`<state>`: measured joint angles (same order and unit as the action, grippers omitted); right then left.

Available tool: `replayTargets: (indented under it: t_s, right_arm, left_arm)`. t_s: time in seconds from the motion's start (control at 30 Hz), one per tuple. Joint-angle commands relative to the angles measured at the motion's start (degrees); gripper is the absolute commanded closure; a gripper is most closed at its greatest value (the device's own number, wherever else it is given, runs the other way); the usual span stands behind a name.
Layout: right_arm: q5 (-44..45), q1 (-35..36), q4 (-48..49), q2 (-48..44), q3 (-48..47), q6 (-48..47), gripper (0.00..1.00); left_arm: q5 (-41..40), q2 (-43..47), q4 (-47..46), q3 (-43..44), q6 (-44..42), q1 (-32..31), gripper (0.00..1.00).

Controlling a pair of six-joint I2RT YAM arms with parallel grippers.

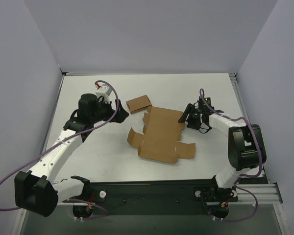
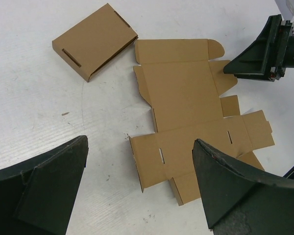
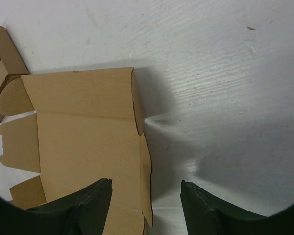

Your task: Fold the paper box

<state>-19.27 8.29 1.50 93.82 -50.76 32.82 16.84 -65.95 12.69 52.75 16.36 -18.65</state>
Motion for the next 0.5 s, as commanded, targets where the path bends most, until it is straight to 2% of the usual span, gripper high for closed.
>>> replayTargets:
  t_s: [0.0, 0.1, 0.13, 0.2, 0.23, 0.47]
  right_arm:
    - [-1.5, 1.5, 3.5, 2.1, -0.1, 0.7, 0.45]
    - [-2.6, 1.9, 5.9, 2.8, 0.6, 0.5, 0.64]
    - [-3.1, 1.9, 6.4, 2.4, 0.8, 0.4, 0.77]
    - [-3.7, 1.9, 7.8, 1.6, 1.7, 0.0, 0.87]
    - [-3.8, 2.0, 8.3, 0.3, 2.1, -0.3, 0.98]
    - [-6.2, 2.0, 12.3, -10.3, 6.5, 0.0, 1.0]
  left_arm:
    - [2.0, -1.4, -2.0, 0.9, 0.5, 0.1, 0.03]
    - [2.3, -2.2, -2.1, 0.9, 0.5, 0.1, 0.03]
    - [2.4, -2.6, -2.1, 0.9, 0.4, 0.1, 0.03]
    - [3.1, -3.0, -2.1, 1.0, 0.4, 0.1, 0.03]
    - [3.5, -3.2, -2.2, 1.0, 0.3, 0.1, 0.03]
    - [4.8, -3.7, -2.1, 1.4, -0.4, 0.2, 0.03]
